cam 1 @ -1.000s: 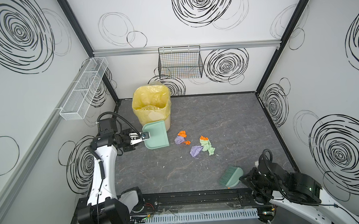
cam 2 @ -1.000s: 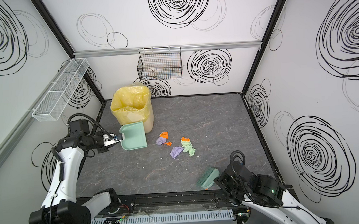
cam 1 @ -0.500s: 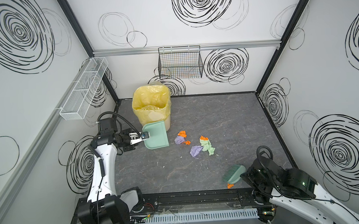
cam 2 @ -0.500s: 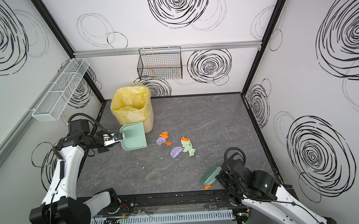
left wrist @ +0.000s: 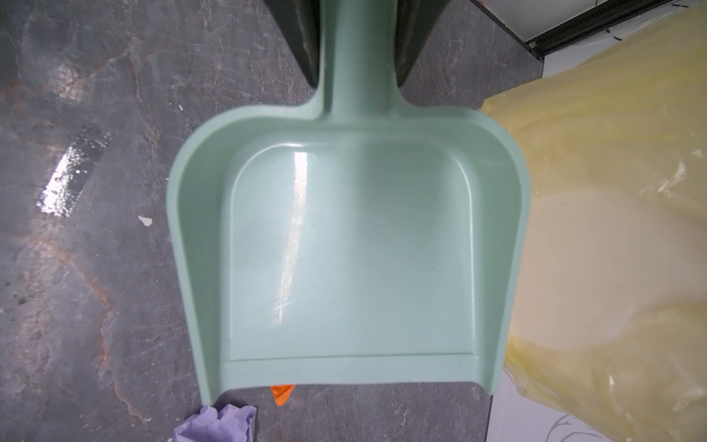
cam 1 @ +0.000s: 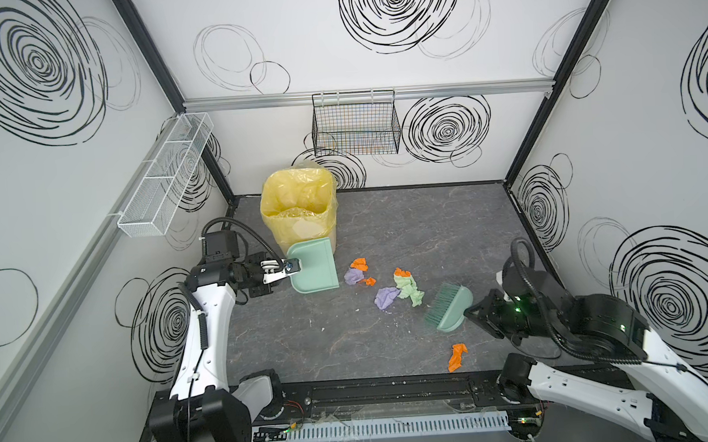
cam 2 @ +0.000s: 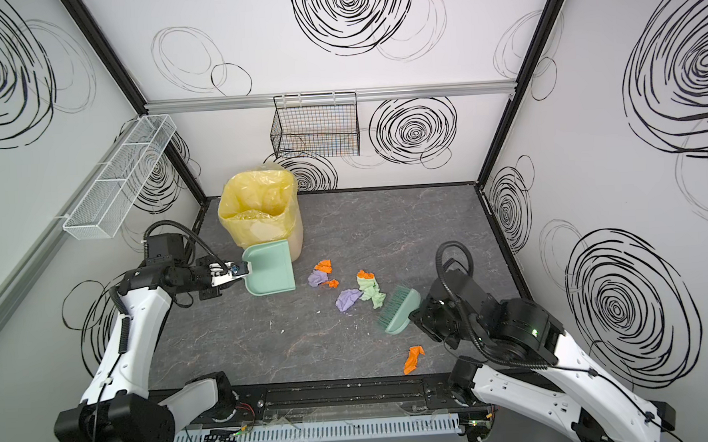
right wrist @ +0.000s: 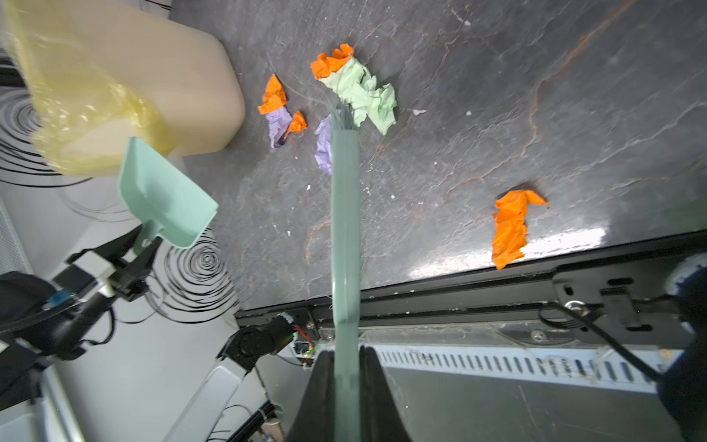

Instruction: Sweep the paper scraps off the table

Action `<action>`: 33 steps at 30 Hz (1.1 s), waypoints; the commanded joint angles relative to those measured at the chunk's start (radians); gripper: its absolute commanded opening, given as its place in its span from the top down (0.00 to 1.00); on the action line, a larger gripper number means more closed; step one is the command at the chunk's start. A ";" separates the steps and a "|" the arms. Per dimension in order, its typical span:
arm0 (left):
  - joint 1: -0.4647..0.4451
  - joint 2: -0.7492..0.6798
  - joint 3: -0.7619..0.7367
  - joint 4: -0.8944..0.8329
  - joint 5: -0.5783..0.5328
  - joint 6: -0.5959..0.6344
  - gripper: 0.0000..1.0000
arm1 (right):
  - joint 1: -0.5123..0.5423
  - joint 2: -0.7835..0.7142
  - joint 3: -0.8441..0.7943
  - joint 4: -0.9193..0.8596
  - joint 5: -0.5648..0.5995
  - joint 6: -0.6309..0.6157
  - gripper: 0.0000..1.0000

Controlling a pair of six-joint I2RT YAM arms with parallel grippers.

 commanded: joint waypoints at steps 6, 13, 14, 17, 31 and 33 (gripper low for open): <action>-0.008 -0.017 -0.041 0.033 0.030 -0.023 1.00 | 0.148 -0.212 -0.235 -0.046 -0.034 0.218 1.00; 0.012 -0.018 -0.057 0.037 0.025 0.002 1.00 | 0.285 -0.306 -0.349 -0.049 -0.031 0.381 1.00; 0.015 -0.016 -0.058 0.035 0.028 0.003 1.00 | 0.290 -0.324 -0.365 -0.049 -0.033 0.411 1.00; 0.023 -0.016 -0.062 0.035 0.036 0.007 1.00 | 0.277 -0.357 -0.371 -0.050 -0.018 0.464 1.00; 0.047 0.011 -0.069 0.048 0.076 0.021 1.00 | 0.183 -0.339 -0.393 -0.046 -0.232 0.545 1.00; 0.047 0.014 -0.067 0.049 0.080 0.021 1.00 | 0.239 -0.315 -0.383 -0.046 -0.236 0.622 1.00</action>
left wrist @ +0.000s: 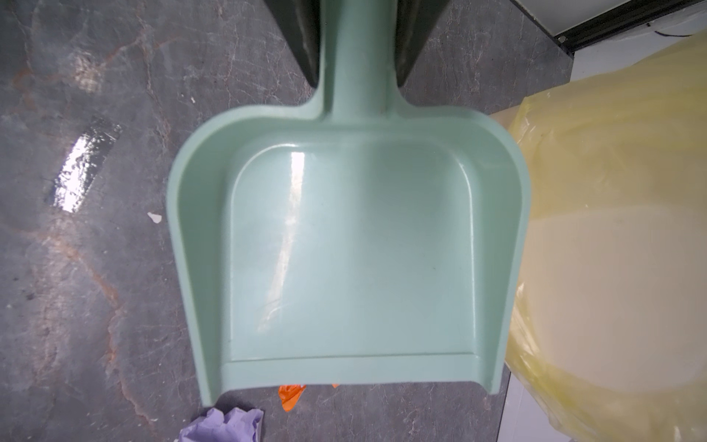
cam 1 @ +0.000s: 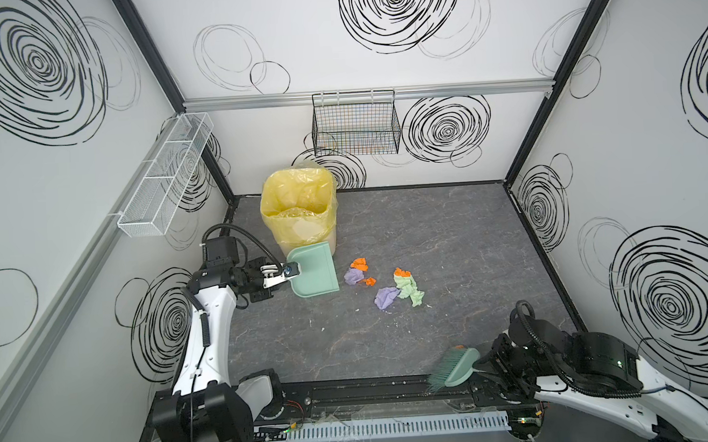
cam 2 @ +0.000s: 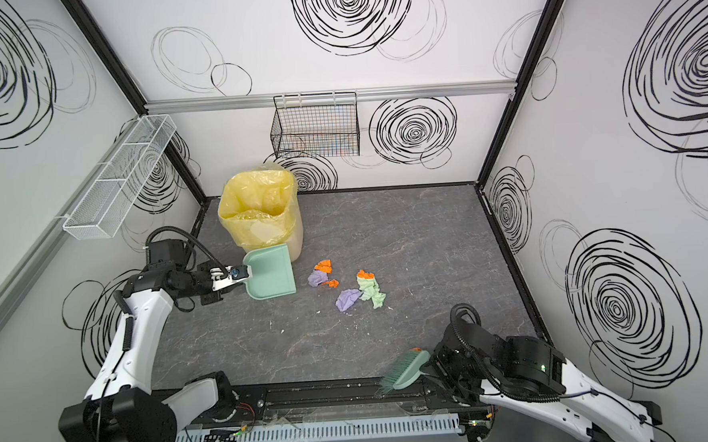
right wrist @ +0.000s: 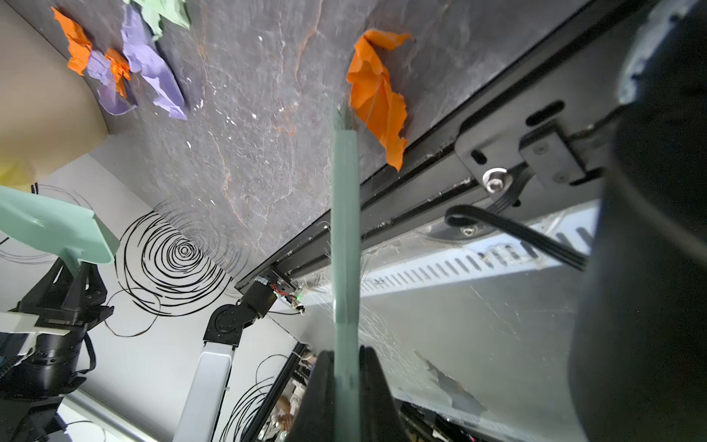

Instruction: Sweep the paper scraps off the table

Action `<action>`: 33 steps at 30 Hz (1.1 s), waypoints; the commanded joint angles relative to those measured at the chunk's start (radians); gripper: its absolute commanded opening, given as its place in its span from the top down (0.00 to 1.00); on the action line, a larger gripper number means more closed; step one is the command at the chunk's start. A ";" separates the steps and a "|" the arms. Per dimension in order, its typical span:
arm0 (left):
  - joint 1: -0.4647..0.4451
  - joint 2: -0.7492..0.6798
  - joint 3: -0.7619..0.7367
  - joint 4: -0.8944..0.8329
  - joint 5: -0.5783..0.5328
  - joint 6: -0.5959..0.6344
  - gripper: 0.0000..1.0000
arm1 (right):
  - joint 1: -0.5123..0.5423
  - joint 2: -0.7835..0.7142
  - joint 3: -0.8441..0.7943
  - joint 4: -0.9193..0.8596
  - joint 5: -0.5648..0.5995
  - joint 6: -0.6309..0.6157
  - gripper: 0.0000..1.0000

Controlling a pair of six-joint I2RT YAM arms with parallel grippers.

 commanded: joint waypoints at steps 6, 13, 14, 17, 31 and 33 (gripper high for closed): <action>0.008 0.023 0.000 0.027 0.052 0.017 1.00 | 0.266 0.073 0.032 -0.006 0.019 0.297 1.00; 0.013 0.056 -0.013 0.044 0.057 0.024 1.00 | 0.308 0.047 -0.008 -0.002 0.091 0.361 1.00; 0.013 0.058 -0.012 0.044 0.059 0.024 1.00 | 0.308 0.030 -0.016 -0.003 0.104 0.365 1.00; 0.014 0.062 -0.015 0.046 0.060 0.025 1.00 | 0.308 -0.028 -0.041 -0.003 0.150 0.392 1.00; 0.043 0.064 -0.001 0.036 0.059 0.031 1.00 | 0.326 0.023 -0.150 -0.005 0.374 0.400 1.00; 0.044 0.072 0.011 0.025 0.071 0.025 1.00 | 0.324 0.022 -0.155 -0.005 0.468 0.391 1.00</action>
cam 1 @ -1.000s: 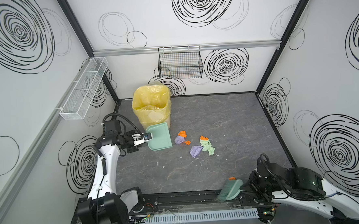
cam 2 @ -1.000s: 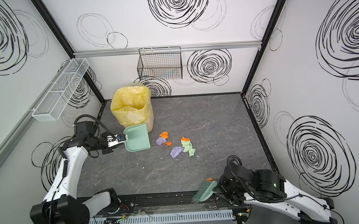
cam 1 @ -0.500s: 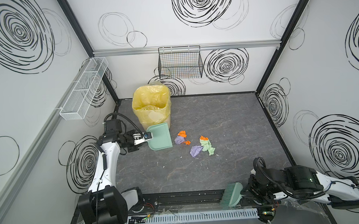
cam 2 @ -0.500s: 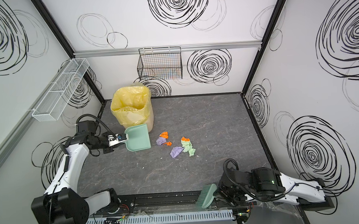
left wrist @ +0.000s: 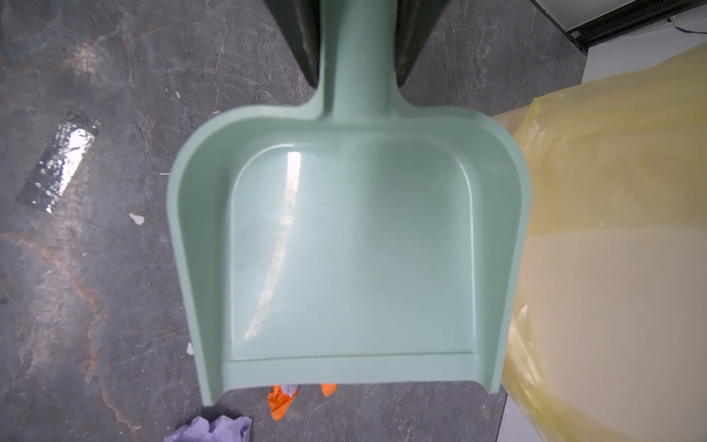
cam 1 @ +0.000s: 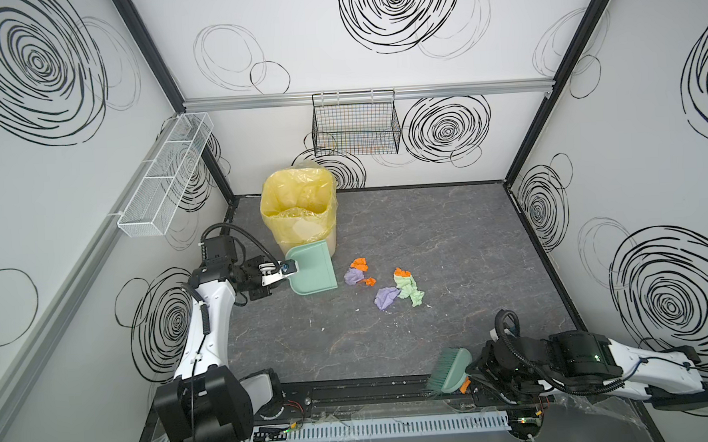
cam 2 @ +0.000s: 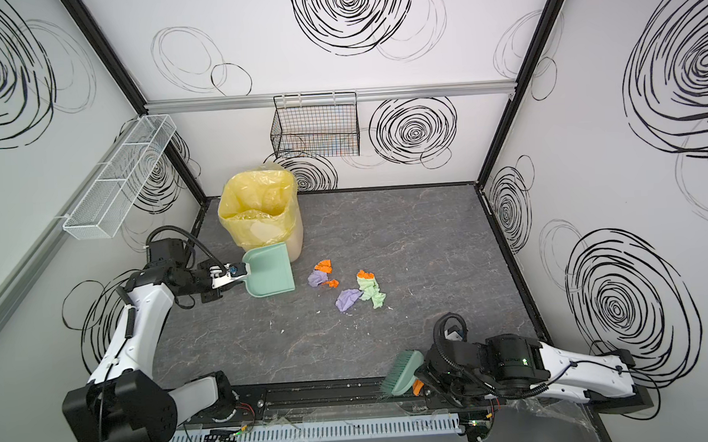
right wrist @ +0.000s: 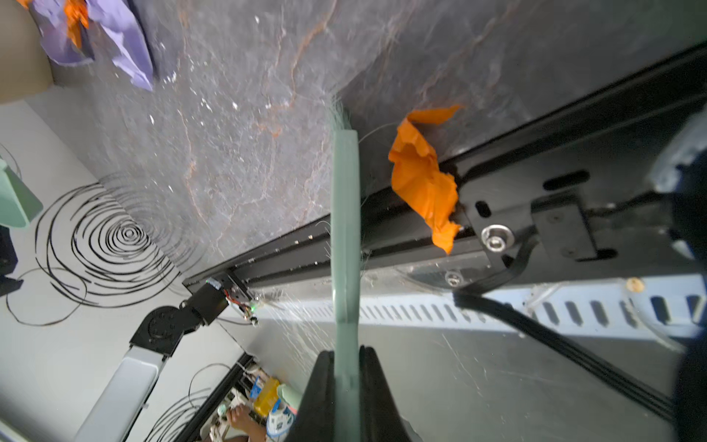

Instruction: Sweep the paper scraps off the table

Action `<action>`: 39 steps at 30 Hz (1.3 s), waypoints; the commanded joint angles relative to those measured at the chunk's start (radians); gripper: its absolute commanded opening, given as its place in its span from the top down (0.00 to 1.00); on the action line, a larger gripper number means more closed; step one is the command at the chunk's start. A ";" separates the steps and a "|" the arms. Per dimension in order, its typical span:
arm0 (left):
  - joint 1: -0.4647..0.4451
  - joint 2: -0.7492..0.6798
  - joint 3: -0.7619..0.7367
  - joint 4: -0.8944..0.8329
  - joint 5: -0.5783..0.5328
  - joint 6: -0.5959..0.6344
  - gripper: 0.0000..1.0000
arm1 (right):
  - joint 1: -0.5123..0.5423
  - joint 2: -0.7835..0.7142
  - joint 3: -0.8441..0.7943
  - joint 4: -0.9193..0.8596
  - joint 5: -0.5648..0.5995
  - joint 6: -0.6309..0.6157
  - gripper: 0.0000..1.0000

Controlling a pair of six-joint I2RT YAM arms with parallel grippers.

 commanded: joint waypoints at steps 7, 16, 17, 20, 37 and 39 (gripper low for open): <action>-0.015 0.015 0.031 -0.029 0.062 -0.032 1.00 | -0.144 0.071 0.039 -0.095 0.500 0.162 1.00; -0.080 0.000 0.044 -0.010 0.023 -0.094 1.00 | -0.408 0.333 0.465 -0.048 0.710 -0.468 1.00; -0.087 -0.004 0.044 -0.004 0.018 -0.102 1.00 | -0.408 0.347 0.515 -0.051 0.706 -0.500 1.00; -0.108 -0.007 0.051 0.005 0.008 -0.128 1.00 | -0.440 0.375 0.622 -0.098 0.673 -0.566 1.00; -0.101 -0.018 0.006 0.008 0.003 -0.103 1.00 | -1.641 0.298 0.469 -0.106 0.069 -1.568 1.00; -0.098 -0.020 0.000 0.008 0.008 -0.100 1.00 | -1.687 0.304 0.394 -0.104 0.005 -1.596 1.00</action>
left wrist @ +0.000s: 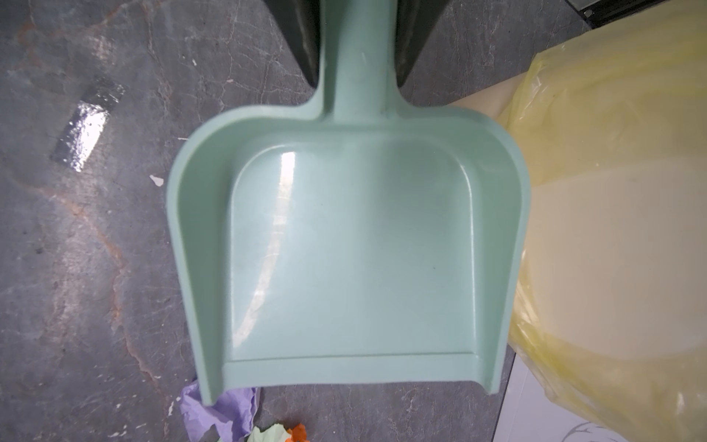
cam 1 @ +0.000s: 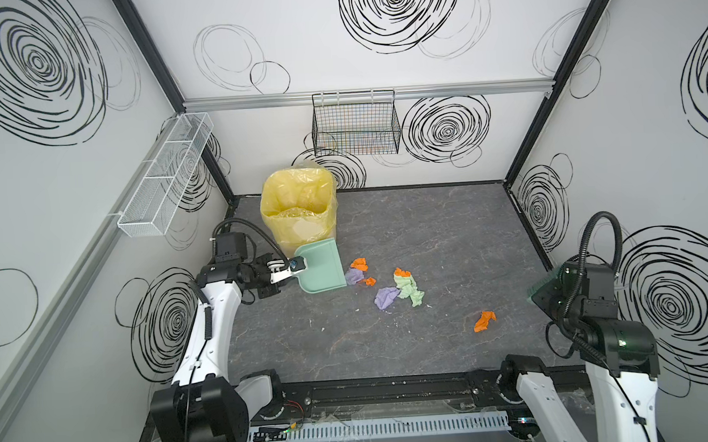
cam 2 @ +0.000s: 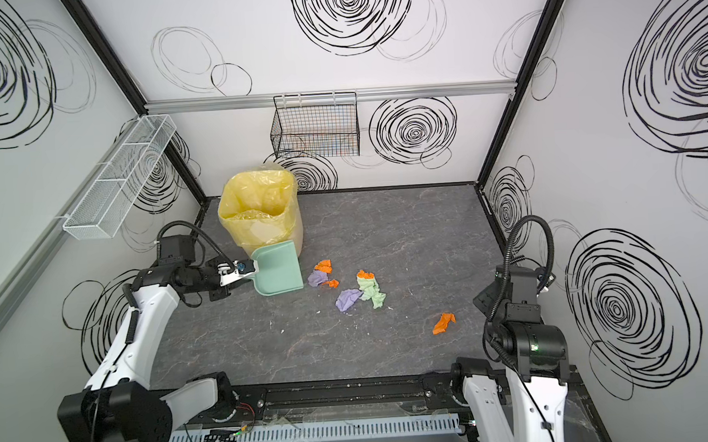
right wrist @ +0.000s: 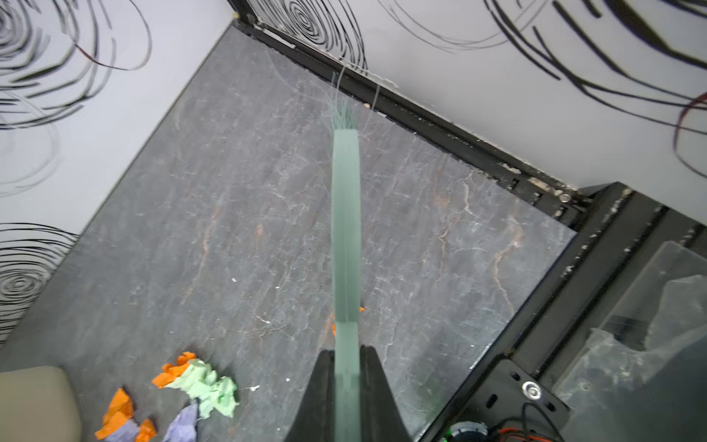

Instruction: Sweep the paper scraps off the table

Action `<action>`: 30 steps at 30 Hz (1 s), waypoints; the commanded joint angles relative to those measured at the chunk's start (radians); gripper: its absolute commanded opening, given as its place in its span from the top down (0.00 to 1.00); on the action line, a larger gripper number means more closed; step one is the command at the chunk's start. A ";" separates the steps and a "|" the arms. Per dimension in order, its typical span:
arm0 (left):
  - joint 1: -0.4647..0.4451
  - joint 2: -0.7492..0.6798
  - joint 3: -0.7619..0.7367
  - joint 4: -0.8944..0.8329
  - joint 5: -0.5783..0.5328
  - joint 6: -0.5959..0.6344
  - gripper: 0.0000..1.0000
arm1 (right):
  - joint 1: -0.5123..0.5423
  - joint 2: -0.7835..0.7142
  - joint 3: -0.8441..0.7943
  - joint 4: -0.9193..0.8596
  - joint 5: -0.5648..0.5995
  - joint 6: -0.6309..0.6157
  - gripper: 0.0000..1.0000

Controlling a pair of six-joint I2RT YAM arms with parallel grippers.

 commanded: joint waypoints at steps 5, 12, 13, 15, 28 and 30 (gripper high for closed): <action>0.016 0.004 -0.029 0.016 0.031 0.027 1.00 | 0.000 0.034 -0.157 -0.024 -0.186 -0.169 1.00; 0.017 0.025 -0.021 0.022 0.043 0.018 1.00 | 0.290 0.134 -0.169 -0.021 -0.122 0.024 1.00; 0.015 0.024 -0.021 0.023 0.044 0.018 1.00 | 0.321 0.149 -0.170 -0.021 -0.117 0.044 1.00; 0.015 0.024 -0.021 0.024 0.046 0.017 1.00 | 0.366 0.179 -0.173 -0.021 -0.118 0.069 1.00; 0.029 0.033 -0.037 0.039 0.055 0.027 1.00 | 0.446 0.267 -0.184 -0.012 -0.162 0.146 1.00; 0.030 0.034 -0.031 0.039 0.056 0.025 1.00 | 0.463 0.297 -0.186 0.000 -0.176 0.153 1.00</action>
